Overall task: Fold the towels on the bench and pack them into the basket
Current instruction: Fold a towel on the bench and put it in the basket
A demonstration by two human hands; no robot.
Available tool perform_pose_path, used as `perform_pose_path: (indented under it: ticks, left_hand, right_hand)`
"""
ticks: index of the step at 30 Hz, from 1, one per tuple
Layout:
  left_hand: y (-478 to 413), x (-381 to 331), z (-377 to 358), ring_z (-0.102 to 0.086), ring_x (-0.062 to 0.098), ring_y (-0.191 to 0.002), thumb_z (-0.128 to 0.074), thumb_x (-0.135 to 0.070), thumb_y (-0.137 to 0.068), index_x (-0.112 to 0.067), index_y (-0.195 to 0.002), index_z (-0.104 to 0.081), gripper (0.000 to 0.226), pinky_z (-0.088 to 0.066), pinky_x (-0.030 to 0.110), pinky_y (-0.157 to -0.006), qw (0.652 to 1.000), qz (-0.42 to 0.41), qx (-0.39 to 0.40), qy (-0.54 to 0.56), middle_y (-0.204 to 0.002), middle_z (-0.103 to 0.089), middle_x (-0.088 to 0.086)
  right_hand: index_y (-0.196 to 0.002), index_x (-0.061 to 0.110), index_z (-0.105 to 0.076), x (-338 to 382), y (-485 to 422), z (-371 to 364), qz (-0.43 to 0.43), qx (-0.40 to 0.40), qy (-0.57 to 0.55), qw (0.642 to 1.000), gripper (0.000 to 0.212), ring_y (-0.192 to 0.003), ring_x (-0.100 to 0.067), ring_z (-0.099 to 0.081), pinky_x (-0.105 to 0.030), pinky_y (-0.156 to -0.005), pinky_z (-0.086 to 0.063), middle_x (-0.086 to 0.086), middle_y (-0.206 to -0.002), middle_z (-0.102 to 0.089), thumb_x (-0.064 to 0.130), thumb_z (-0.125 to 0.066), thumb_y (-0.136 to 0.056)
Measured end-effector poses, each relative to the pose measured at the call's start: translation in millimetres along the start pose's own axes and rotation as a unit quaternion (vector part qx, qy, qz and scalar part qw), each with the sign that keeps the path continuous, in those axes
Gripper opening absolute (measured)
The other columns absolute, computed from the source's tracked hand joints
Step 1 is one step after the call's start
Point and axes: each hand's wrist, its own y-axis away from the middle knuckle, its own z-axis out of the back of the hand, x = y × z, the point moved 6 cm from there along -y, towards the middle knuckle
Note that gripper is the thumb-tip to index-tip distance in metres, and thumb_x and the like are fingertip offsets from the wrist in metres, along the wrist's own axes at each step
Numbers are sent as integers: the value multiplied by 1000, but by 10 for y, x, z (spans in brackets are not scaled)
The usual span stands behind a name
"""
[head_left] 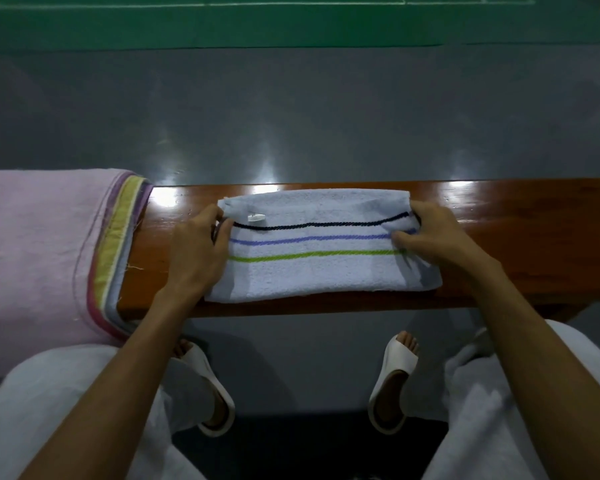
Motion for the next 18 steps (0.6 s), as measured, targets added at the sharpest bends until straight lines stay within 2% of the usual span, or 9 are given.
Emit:
perform_pose_path:
  ticks: [3, 5, 8, 10, 13, 15, 18]
  left_hand:
    - [-58, -23, 95, -64, 1, -77, -54, -27, -107, -19, -106, -60, 9, -54, 19, -66, 999, 2, -29, 41, -94, -67, -5]
    - [-111, -34, 138, -66, 2, -78, -52, -27, -108, -14, -108, -62, 15, -54, 21, -65, 997, 9, -48, 61, -94, -69, -2]
    - [-208, 10, 122, -68, 11, -80, -50, -28, -108, -15, -108, -62, 17, -59, 33, -65, 995, 25, -71, 69, -95, -70, 0]
    - [-257, 55, 61, -68, 14, -80, -50, -29, -108, -17, -105, -61, 17, -60, 40, -66, 994, 42, -70, 66, -93, -69, 0]
    - [-273, 152, -62, -68, 21, -79, -51, -29, -107, -19, -98, -60, 16, -56, 41, -65, 995, 72, -53, 37, -89, -68, 2]
    - [-266, 200, -111, -67, 22, -78, -52, -29, -107, -20, -96, -58, 15, -55, 38, -63, 995, 87, -44, 22, -89, -68, 3]
    - [-240, 211, -107, -64, 14, -78, -55, -28, -106, -19, -103, -58, 11, -46, 22, -58, 993, 113, -36, 8, -92, -66, 1]
  right_hand:
    - [-107, 10, -69, 38, 26, 180, 25, -52, -160, 985, 22, -79, -3, -67, -15, -66, -55, 4, -95, -71, 2, -76, -87]
    - [-98, 6, -68, 34, 8, 281, 20, -98, -239, 966, 13, -70, -1, -66, -16, -63, -55, -1, -88, -69, 0, -75, -88]
    - [-88, 15, -69, -57, -102, 348, -5, -146, -301, 942, 14, -67, -5, -65, -22, -65, -54, -2, -84, -69, 2, -72, -90]
    - [-85, 18, -69, -123, -185, 312, -27, -162, -308, 937, 19, -66, -4, -64, -22, -65, -53, -2, -83, -69, 1, -71, -90]
    - [-89, 8, -68, -181, -257, 130, -63, -163, -289, 941, 15, -58, 3, -61, -13, -58, -50, 1, -78, -65, -7, -69, -88]
    - [-94, 7, -70, -259, -288, 41, -89, -179, -271, 942, 16, -70, -8, -65, -13, -58, -50, 0, -79, -67, -6, -72, -84]
    - [-105, 11, -71, -298, -278, 70, -106, -194, -200, 954, 23, -90, -15, -69, -26, -75, -58, -3, -100, -72, 11, -78, -84]
